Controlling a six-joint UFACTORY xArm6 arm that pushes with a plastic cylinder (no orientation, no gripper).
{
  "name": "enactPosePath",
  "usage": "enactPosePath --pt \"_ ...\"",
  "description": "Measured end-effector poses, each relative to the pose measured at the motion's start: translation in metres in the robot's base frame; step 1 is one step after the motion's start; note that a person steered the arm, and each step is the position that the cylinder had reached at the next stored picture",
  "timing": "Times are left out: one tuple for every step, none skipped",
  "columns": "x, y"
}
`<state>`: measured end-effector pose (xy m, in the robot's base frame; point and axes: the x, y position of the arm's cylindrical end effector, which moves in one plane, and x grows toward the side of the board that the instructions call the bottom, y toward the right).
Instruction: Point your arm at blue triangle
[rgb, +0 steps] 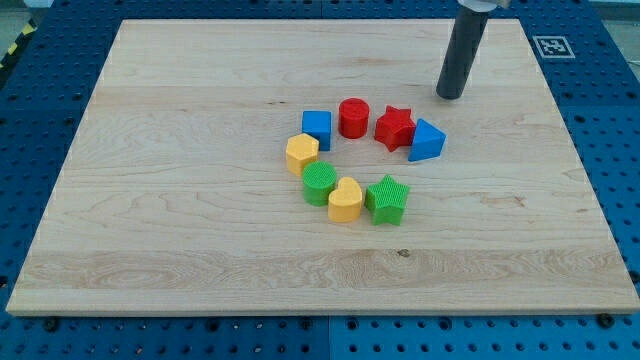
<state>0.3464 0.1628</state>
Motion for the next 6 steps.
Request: enactPosePath --pt "0.000 0.000" --pt "0.008 0.000" --pt "0.027 -0.018" --pt "0.028 -0.049" --pt "0.027 -0.064" --pt "0.027 -0.077"
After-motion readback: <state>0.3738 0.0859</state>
